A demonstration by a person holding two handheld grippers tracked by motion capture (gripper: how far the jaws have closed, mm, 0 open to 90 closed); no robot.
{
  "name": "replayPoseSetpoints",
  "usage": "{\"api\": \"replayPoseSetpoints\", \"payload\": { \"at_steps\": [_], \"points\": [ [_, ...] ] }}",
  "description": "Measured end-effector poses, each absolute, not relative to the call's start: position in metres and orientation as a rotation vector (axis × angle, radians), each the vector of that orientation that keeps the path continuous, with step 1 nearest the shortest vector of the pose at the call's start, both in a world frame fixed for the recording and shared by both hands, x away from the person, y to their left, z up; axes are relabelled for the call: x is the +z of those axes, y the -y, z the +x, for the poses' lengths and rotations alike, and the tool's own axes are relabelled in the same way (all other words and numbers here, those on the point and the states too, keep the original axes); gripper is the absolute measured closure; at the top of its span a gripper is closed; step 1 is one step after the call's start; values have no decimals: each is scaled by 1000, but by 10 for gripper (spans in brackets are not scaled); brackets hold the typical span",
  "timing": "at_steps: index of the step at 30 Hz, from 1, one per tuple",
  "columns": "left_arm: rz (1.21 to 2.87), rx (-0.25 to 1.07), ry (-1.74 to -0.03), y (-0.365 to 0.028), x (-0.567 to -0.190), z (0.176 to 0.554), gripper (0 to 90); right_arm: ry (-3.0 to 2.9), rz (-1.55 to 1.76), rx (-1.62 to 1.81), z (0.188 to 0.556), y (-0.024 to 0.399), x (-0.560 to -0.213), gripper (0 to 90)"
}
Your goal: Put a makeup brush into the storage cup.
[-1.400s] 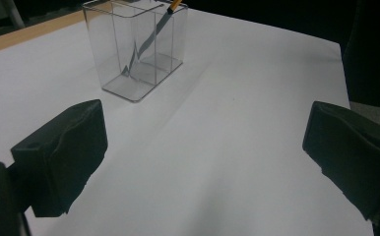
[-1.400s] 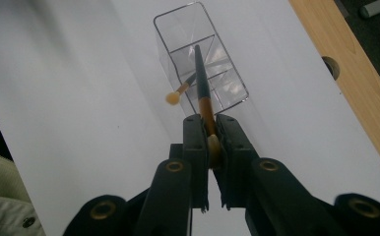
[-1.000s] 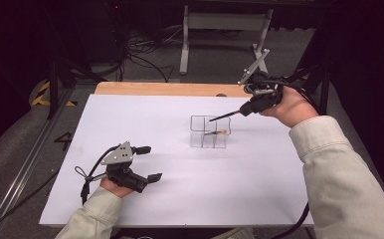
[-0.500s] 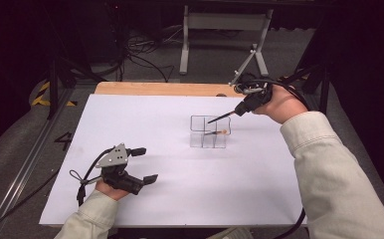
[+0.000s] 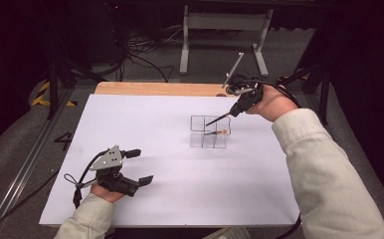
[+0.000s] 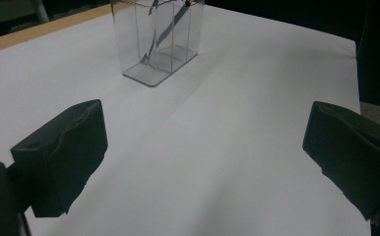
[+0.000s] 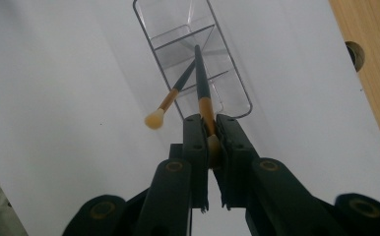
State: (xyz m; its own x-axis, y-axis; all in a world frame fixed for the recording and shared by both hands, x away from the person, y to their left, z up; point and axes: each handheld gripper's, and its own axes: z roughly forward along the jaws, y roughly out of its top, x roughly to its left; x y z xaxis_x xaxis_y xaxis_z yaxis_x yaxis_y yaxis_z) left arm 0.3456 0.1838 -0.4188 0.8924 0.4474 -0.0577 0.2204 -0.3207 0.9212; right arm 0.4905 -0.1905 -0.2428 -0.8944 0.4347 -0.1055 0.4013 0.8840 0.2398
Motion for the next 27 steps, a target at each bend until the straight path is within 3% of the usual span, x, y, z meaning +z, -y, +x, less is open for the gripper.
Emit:
{"api": "replayPoseSetpoints", "payload": {
  "at_steps": [22, 23, 26, 27],
  "points": [
    [1904, 235, -495, -185, -419, 346, 39, -2920, 623, 216, 498, 171, -261, 830],
    [1905, 235, -495, -185, -419, 347, 39, -2923, 619, 220, 498, 171, -261, 808],
    [1906, 237, -492, -185, -419, 347, 38, -2910, 618, 255, 496, 173, -259, 590],
    [1906, 237, -494, -185, -419, 347, 38, -2909, 620, 281, 495, 174, -257, 564]
  ]
}}
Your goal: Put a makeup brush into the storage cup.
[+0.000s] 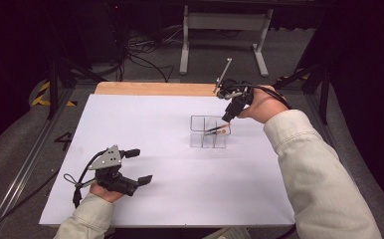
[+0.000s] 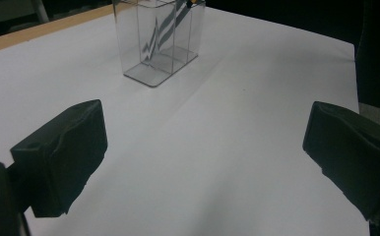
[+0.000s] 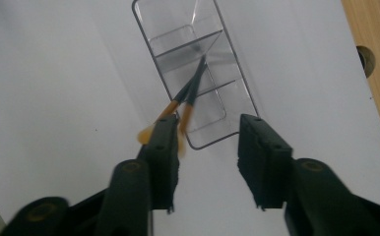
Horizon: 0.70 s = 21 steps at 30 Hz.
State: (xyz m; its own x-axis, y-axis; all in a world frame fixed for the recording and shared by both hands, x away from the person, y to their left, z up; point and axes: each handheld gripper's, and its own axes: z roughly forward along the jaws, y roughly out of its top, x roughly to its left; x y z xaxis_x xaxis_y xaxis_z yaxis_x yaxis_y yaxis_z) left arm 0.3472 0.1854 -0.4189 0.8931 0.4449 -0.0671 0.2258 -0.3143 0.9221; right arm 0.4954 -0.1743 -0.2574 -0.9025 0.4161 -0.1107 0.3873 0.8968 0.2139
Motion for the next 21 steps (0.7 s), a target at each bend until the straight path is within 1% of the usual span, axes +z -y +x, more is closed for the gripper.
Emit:
{"api": "replayPoseSetpoints", "payload": {
  "at_steps": [2, 3, 7, 9, 11, 13, 14, 18, 21],
  "points": [
    [1901, 234, -500, -186, -419, 347, 37, -2903, 597, 343, 490, 178, -254, 450],
    [1899, 234, -502, -186, -419, 347, 37, -2891, 591, 372, 488, 181, -252, 407],
    [1899, 233, -503, -187, -419, 348, 34, -2829, 573, 542, 476, 196, -244, 279],
    [1899, 235, -503, -188, -419, 347, 32, -2796, 573, 635, 469, 205, -242, 220],
    [1898, 234, -505, -189, -419, 346, 31, -2765, 561, 701, 464, 212, -241, 181],
    [1895, 233, -509, -190, -419, 346, 30, -2725, 538, 798, 455, 221, -241, 114],
    [1889, 235, -513, -191, -419, 346, 30, -2725, 538, 798, 455, 221, -241, 114],
    [1885, 231, -516, -195, -418, 348, 29, -2664, 577, 884, 441, 239, -246, 44],
    [1884, 239, -519, -198, -417, 348, 28, -2611, 589, 927, 431, 249, -247, 28]
  ]
}}
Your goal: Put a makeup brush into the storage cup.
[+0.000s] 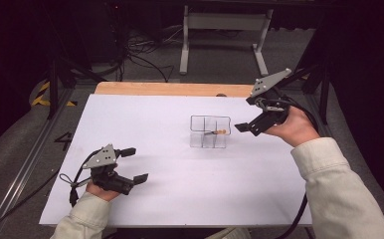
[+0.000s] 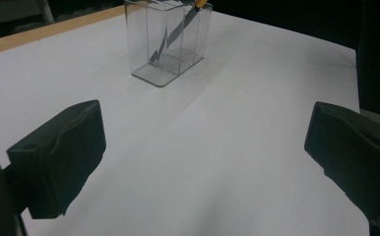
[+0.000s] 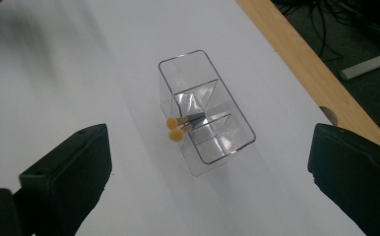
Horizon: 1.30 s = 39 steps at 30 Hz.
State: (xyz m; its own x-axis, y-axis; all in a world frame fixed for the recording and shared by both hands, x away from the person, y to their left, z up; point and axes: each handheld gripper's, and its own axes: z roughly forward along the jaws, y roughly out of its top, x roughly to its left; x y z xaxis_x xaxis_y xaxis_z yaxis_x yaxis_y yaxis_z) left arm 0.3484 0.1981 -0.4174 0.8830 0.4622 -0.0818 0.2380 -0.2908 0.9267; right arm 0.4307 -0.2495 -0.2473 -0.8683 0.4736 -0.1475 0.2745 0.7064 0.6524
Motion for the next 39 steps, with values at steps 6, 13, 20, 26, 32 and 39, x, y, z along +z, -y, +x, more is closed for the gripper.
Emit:
{"api": "replayPoseSetpoints", "payload": {
  "at_steps": [6, 13, 20, 26, 32, 39],
  "points": [
    [1874, 235, -531, -205, -416, 351, 27, -2520, 602, 1016, 414, 266, -246, 0],
    [1869, 233, -533, -212, -415, 354, 27, -2472, 592, 1124, 395, 281, -257, 0],
    [1859, 236, -534, -217, -414, 354, 26, -2382, 635, 1228, 380, 290, -281, 0],
    [1849, 244, -537, -221, -415, 353, 25, -2270, 688, 1326, 368, 303, -297, 0],
    [1838, 260, -538, -222, -416, 353, 25, -2208, 734, 1379, 357, 316, -315, 0],
    [1831, 276, -559, -226, -419, 351, 25, -2171, 768, 1422, 351, 326, -332, 0]
  ]
}}
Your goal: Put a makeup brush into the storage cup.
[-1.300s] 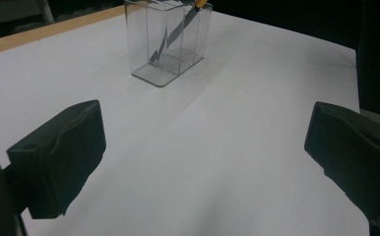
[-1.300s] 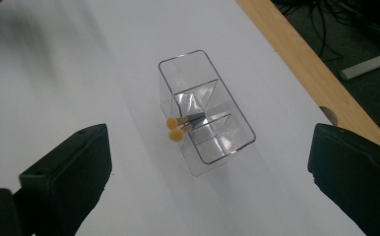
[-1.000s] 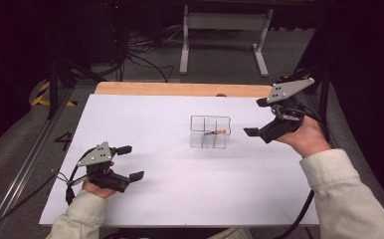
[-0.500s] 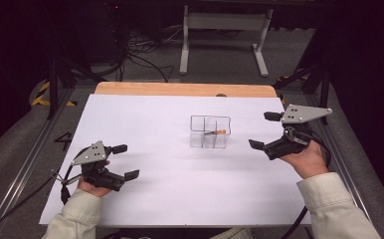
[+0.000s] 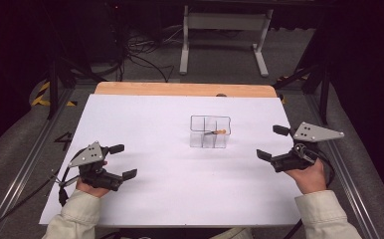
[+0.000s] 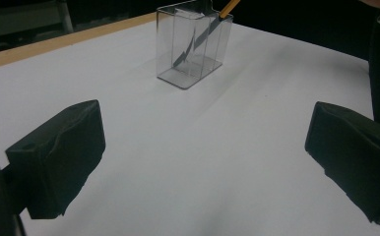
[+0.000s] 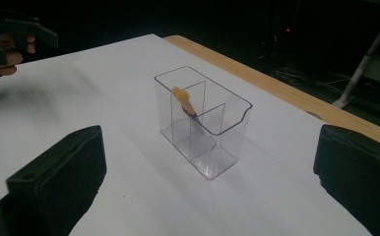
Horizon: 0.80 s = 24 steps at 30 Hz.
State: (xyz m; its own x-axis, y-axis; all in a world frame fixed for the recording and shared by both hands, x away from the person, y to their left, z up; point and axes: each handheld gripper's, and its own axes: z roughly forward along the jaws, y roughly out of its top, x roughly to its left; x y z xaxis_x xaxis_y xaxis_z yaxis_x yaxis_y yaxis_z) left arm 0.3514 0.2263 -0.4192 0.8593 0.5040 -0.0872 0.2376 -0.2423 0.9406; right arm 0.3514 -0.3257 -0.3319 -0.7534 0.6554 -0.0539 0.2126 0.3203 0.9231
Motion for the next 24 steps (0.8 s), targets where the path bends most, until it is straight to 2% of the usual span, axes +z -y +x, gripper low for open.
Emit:
{"api": "replayPoseSetpoints", "payload": {
  "at_steps": [24],
  "points": [
    [1793, 288, -615, -234, -434, 352, 24, -1996, 854, 1499, 337, 343, -392, 0]
  ]
}}
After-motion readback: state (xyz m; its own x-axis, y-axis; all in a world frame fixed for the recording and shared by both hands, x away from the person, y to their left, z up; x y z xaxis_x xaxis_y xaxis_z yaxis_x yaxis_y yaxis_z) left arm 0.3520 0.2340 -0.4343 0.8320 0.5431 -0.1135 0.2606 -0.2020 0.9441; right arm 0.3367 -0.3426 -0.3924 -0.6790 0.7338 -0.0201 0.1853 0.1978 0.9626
